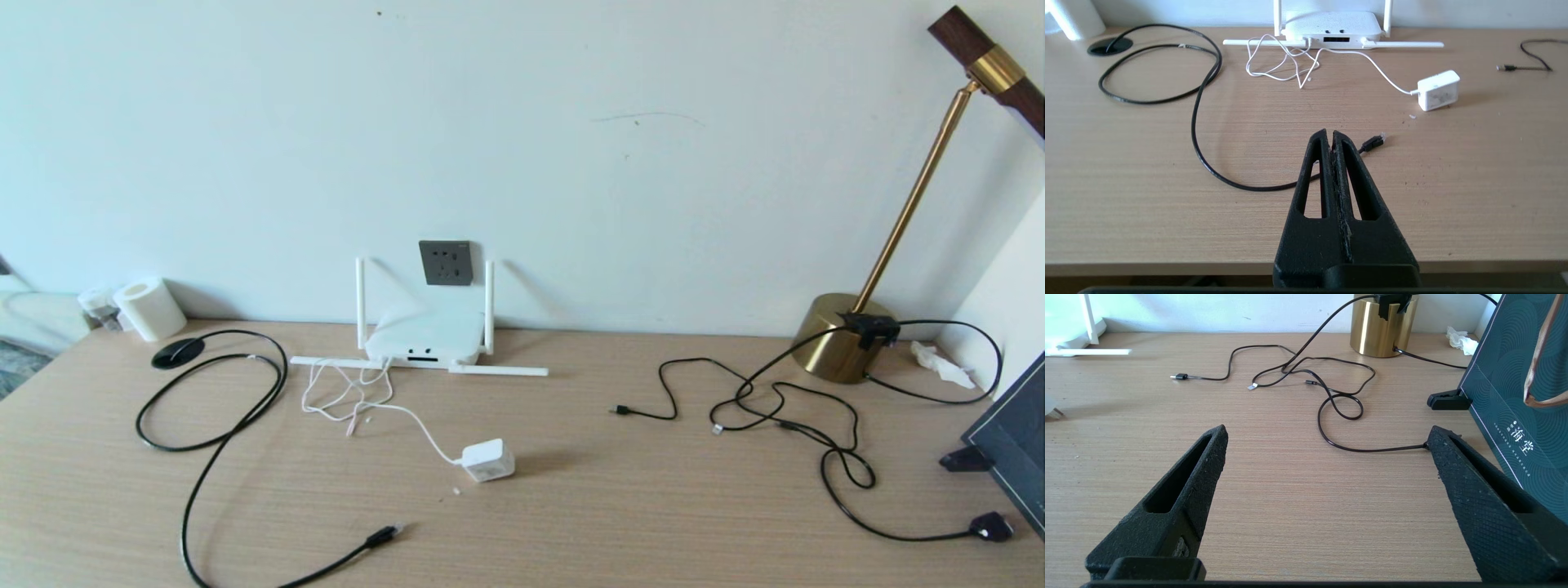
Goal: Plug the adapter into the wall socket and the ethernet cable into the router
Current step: Pick up plug
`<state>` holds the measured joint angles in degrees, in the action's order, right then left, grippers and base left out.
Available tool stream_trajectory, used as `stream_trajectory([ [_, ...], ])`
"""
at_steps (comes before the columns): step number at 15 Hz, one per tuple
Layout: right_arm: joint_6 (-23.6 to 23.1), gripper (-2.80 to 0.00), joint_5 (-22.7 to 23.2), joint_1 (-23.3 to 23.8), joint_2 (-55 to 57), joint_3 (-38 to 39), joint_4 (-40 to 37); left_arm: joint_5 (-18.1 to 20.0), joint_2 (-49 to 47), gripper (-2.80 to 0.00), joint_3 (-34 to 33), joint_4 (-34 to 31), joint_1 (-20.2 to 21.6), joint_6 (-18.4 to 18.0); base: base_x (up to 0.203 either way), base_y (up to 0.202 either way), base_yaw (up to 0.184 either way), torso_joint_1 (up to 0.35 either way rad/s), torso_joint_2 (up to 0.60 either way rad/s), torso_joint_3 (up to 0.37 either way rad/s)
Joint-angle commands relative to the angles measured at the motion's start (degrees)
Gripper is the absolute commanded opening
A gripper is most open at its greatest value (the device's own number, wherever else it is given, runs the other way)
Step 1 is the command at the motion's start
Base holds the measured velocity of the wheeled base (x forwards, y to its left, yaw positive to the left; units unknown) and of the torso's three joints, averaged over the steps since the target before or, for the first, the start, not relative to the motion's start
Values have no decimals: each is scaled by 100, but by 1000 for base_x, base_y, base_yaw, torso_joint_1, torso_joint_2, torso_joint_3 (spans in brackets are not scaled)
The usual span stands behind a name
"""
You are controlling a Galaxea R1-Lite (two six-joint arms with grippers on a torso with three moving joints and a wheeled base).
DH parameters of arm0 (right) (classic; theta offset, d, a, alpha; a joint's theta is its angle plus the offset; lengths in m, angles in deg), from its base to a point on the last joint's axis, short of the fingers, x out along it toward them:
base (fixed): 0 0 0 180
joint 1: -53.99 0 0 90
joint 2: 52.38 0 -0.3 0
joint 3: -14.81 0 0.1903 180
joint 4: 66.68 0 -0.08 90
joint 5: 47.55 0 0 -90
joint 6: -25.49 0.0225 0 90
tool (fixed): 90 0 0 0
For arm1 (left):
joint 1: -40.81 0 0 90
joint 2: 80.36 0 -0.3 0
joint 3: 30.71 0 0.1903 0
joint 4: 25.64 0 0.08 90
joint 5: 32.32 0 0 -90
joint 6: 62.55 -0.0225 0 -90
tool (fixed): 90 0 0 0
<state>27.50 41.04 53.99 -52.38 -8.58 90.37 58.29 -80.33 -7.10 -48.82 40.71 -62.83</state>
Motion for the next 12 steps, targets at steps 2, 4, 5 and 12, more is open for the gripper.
stream_trajectory([
  [2, 1, 0, -6, 0, 0, -3, 1, 712, -256, -280, 534, -63, -3, -416, 0, 0, 0, 0, 0, 0],
  [4, 1, 0, 0, 0, 0, 0, 2, 1303, -1192, -280, 1242, -132, -81, -500, 0, 0, 0, 0, 0, 0],
  [5, 1, 0, 0, 0, 0, 2, 2, 1582, -1883, -280, 1651, -160, -207, -547, 0, 0, 0, 0, 0, 0],
  [12, 1, 0, 0, 0, 0, 1, 1, 2482, -6233, -280, 3165, -127, -1433, -1382, 0, 0, 0, 0, 0, 0],
])
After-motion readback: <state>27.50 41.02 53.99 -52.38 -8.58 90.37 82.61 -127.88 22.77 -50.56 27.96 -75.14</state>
